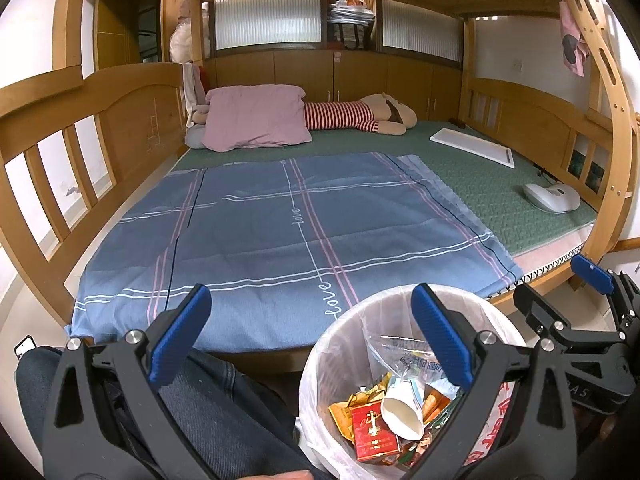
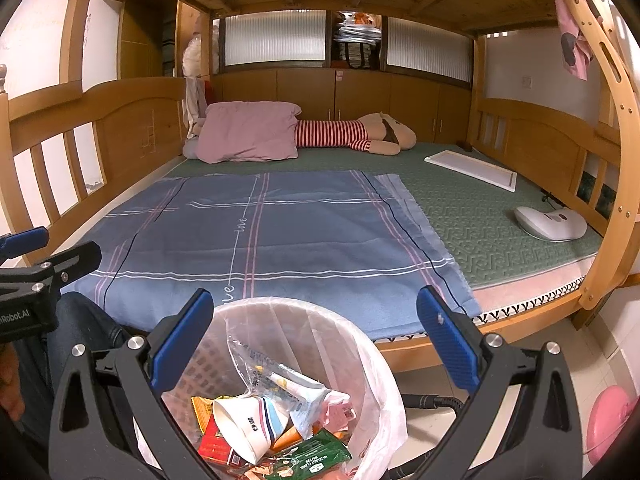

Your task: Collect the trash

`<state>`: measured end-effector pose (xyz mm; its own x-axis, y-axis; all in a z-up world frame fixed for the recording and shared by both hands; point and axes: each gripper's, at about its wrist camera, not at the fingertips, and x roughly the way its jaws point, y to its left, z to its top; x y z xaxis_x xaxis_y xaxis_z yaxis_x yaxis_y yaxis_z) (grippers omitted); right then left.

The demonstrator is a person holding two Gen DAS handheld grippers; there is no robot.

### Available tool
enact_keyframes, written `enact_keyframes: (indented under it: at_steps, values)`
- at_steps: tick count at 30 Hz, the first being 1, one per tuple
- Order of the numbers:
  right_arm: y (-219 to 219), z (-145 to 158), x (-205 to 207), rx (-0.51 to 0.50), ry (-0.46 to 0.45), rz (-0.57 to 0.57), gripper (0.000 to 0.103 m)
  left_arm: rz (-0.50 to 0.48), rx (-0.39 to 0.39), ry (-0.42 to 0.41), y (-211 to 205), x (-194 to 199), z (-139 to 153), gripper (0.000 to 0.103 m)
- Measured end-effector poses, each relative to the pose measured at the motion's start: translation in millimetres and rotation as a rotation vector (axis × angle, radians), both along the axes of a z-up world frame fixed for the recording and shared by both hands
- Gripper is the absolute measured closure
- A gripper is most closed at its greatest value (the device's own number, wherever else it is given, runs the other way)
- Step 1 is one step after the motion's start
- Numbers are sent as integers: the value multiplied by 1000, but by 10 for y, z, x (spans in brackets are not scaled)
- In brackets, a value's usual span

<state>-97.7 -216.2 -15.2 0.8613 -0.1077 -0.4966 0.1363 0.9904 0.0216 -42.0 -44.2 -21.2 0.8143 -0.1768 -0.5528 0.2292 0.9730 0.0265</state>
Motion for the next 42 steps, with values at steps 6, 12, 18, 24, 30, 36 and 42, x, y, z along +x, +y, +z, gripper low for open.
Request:
enact_keyframes:
  at_steps: [6,12,18,24,30,36,42]
  values:
    - [-12,-1,5,-1,1,2,4,1,-2,4,-5,3,-10,3]
    - [-7,-9,4,-1,2,-1,4,2,-1,11,-2,3,-26,3]
    - [-10,-16,4,0,1,-2,4,2,-3,14,3,11,-29,3]
    - [-16,-30,-2,3,0,-4,4,1,-1,16,4,15,-31,3]
    - [7,-32,-27,7,2,-12,4,1,0,16,3,15,-31,3]
    - [-6,-31,-23,7,1,-11,4,1,-1,17,6,14,-31,3]
    - [-9,-31,-22,6,1,-10,4,0,-1,16,9,19,-28,3]
